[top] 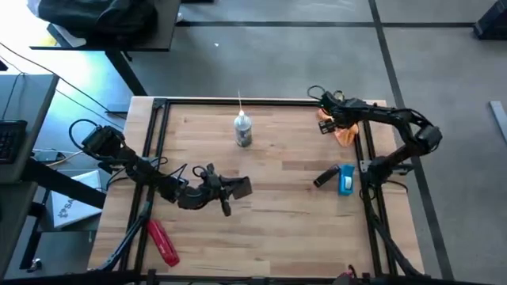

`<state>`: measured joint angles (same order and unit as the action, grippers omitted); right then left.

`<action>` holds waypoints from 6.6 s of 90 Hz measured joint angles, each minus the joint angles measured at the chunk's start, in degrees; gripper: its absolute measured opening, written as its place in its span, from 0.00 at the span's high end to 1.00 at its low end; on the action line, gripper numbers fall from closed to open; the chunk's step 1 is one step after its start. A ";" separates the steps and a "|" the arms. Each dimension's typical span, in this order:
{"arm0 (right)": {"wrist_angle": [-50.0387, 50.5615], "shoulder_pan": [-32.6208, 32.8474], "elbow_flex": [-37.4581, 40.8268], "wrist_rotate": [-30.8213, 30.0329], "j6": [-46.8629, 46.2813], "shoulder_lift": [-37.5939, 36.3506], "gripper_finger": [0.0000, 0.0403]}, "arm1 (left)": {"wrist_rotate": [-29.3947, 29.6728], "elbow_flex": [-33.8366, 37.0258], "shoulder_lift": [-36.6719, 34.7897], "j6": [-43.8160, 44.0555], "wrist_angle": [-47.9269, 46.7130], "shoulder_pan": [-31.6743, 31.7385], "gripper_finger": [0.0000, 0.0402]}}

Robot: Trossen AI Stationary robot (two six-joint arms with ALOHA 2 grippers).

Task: Apply microfiber cloth
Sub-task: Wipe the front of the cellphone with a microfiber cloth

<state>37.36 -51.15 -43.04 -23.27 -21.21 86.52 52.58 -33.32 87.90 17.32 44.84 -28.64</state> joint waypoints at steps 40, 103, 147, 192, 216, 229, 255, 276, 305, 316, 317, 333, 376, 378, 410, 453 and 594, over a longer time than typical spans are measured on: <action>-12.57 1.54 8.53 5.61 8.45 -0.44 0.50 | -1.25 0.00 0.00 0.69 0.26 0.26 0.96; -12.17 26.90 -1.45 -1.37 18.32 -11.03 1.00 | 5.23 0.02 0.07 7.39 -1.34 0.54 0.96; -16.51 61.66 -2.55 8.54 16.14 -18.98 1.00 | 9.31 0.02 -4.08 12.18 -1.62 0.94 0.96; -63.65 76.98 -2.65 -2.36 50.08 -6.36 1.00 | -14.74 0.02 -4.21 40.12 -1.93 9.22 0.96; -71.61 74.41 -2.65 -4.05 55.96 2.55 1.00 | -15.90 0.07 -2.57 41.21 -2.02 9.09 0.96; -72.44 72.88 -5.67 -1.71 55.76 7.39 1.00 | -16.39 0.07 -1.59 42.64 -1.57 9.07 0.96; -56.83 71.32 -19.79 -0.20 53.18 17.02 1.00 | -21.03 0.07 -1.17 40.52 -0.58 8.95 0.96; -42.61 73.08 -25.12 0.77 45.66 17.60 1.00 | -21.45 0.17 -2.47 34.44 1.58 8.00 0.96; -38.48 78.40 -24.90 -1.53 45.01 17.80 1.00 | -18.98 0.04 -3.87 33.19 2.69 7.96 0.96; -39.55 78.16 -24.88 -5.40 46.65 17.82 1.00 | -17.25 0.00 -3.87 34.06 2.60 7.93 0.96; -39.68 78.03 -24.88 -5.49 46.77 17.82 1.00 | -17.09 0.00 -3.87 34.15 2.57 7.89 0.96; -43.31 74.94 -24.86 -4.71 48.50 17.82 1.00 | -15.42 0.00 -3.79 34.25 2.17 7.25 0.96; -55.66 70.20 -24.84 -3.19 59.32 17.80 1.00 | -15.66 0.00 -3.41 35.11 2.03 6.82 0.96; -55.48 70.17 -24.84 -2.28 58.75 17.80 1.00 | -15.76 0.00 -3.41 35.01 1.90 6.78 0.96; -44.11 72.38 -24.84 9.56 46.67 17.75 1.00 | -15.78 0.00 -3.37 34.30 1.81 6.69 0.96; -39.18 74.52 -24.84 -3.83 49.88 17.75 1.00 | -14.01 -0.02 -3.37 33.47 1.40 6.50 0.96; -32.41 77.29 -24.64 -1.55 45.22 8.49 1.00 | -12.96 -0.09 -3.41 34.40 2.27 5.78 0.96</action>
<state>4.94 26.15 -67.68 -24.82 24.01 95.00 39.62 -33.41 84.49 51.72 47.11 -22.86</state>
